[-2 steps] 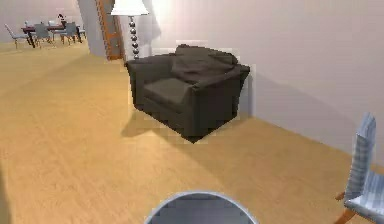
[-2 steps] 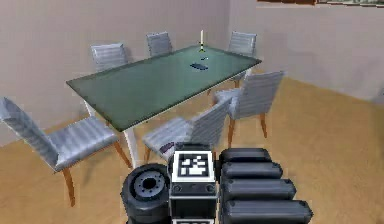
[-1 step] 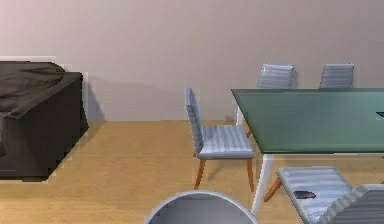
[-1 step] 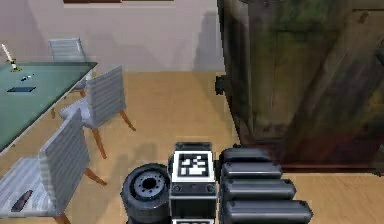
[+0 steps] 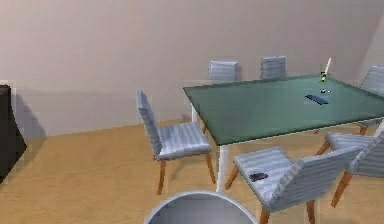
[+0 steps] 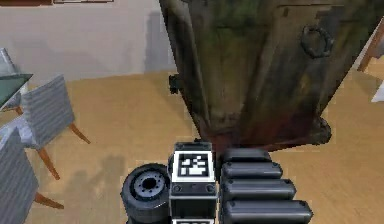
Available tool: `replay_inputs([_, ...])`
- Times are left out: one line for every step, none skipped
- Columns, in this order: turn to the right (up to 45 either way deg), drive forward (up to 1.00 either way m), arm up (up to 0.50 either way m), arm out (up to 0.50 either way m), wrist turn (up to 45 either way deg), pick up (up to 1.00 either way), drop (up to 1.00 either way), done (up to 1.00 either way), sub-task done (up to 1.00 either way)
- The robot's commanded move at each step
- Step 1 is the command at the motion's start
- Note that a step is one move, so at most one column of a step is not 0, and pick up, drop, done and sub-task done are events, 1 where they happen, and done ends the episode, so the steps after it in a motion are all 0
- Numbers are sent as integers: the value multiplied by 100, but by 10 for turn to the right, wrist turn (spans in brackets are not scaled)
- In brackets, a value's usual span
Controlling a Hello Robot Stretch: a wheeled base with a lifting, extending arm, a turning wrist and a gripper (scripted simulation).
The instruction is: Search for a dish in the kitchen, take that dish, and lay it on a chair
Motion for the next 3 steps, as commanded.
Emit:
replay_inputs([0,25,0,0,0,0,0,0,0])
replay_inputs([-450,0,0,0,0,0,0,0,0])
replay_inputs([-210,0,0,0,0,0,0,0,0])
